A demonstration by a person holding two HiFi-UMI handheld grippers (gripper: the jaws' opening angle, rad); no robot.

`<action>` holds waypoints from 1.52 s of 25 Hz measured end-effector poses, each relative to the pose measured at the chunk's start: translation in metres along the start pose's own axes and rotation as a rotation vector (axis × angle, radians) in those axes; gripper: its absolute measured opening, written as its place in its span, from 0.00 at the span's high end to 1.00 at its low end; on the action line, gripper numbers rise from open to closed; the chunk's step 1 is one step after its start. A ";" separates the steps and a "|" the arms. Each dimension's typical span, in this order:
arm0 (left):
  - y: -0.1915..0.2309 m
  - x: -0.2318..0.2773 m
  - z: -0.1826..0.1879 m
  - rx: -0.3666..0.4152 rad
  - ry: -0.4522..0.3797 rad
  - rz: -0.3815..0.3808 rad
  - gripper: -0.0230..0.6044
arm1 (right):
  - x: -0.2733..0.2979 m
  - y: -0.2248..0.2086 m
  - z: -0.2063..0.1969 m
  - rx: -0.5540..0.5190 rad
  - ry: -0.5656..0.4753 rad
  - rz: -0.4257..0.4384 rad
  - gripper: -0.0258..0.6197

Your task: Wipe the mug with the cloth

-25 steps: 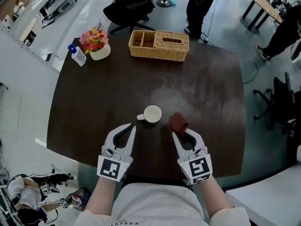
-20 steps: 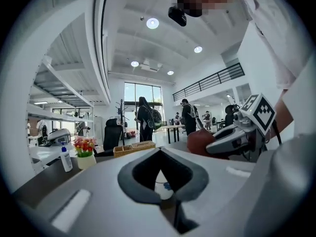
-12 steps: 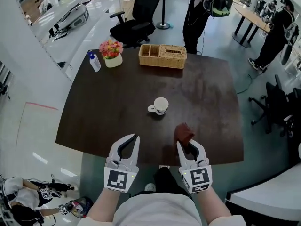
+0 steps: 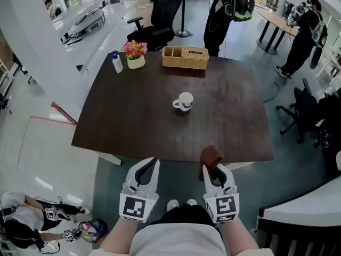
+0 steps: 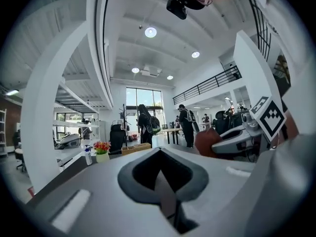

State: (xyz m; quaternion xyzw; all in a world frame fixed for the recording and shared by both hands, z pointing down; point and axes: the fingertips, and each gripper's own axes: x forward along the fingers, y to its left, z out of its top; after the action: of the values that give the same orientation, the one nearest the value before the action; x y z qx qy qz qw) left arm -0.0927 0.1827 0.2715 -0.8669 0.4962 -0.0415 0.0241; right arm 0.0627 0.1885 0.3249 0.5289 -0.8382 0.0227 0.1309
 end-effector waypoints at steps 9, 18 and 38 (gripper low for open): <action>-0.057 -0.058 0.025 0.000 -0.040 -0.008 0.96 | -0.081 0.013 -0.003 0.044 -0.018 -0.028 0.83; -0.137 -0.126 0.049 0.077 -0.110 0.013 0.96 | -0.178 0.031 -0.008 0.033 -0.036 -0.019 0.84; -0.188 -0.201 0.054 0.081 -0.090 -0.001 0.96 | -0.269 0.061 -0.006 -0.019 -0.123 -0.057 0.84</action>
State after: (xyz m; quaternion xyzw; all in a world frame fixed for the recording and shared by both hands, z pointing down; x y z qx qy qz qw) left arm -0.0270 0.4512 0.2238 -0.8664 0.4921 -0.0223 0.0816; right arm 0.1186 0.4536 0.2712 0.5516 -0.8295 -0.0217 0.0847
